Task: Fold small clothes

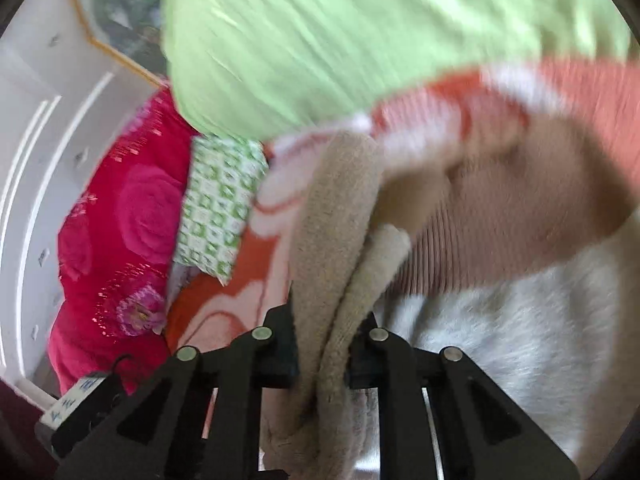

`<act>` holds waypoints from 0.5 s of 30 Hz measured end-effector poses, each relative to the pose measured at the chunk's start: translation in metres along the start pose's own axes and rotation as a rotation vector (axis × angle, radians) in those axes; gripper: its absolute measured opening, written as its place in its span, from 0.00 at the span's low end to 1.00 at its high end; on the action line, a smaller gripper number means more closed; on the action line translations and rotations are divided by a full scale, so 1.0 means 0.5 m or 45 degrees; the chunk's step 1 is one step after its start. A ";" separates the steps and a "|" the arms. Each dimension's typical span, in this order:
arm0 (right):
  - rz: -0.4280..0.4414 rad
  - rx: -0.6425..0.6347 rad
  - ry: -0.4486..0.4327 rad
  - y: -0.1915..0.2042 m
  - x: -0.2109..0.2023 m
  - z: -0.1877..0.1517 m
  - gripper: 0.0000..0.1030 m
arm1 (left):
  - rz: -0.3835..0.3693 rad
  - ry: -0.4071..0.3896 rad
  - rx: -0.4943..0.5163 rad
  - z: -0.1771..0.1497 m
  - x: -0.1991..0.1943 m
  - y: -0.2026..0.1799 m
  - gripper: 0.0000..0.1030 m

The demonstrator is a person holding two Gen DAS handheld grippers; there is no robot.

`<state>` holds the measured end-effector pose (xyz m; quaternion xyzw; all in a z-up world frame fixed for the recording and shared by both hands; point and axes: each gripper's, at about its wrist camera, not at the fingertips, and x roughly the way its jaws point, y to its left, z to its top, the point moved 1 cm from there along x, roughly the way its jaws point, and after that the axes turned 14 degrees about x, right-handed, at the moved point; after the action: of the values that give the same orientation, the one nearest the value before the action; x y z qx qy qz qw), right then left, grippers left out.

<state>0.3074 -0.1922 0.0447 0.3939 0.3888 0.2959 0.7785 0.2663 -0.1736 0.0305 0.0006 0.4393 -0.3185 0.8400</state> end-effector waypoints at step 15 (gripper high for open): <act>-0.216 0.101 -0.082 -0.186 -0.132 0.054 0.16 | -0.140 0.100 0.040 0.008 0.035 -0.015 0.12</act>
<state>0.3101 -0.3012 0.0014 0.3993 0.4070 0.2004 0.7967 0.2725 -0.1903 0.0222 0.0024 0.4663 -0.3706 0.8032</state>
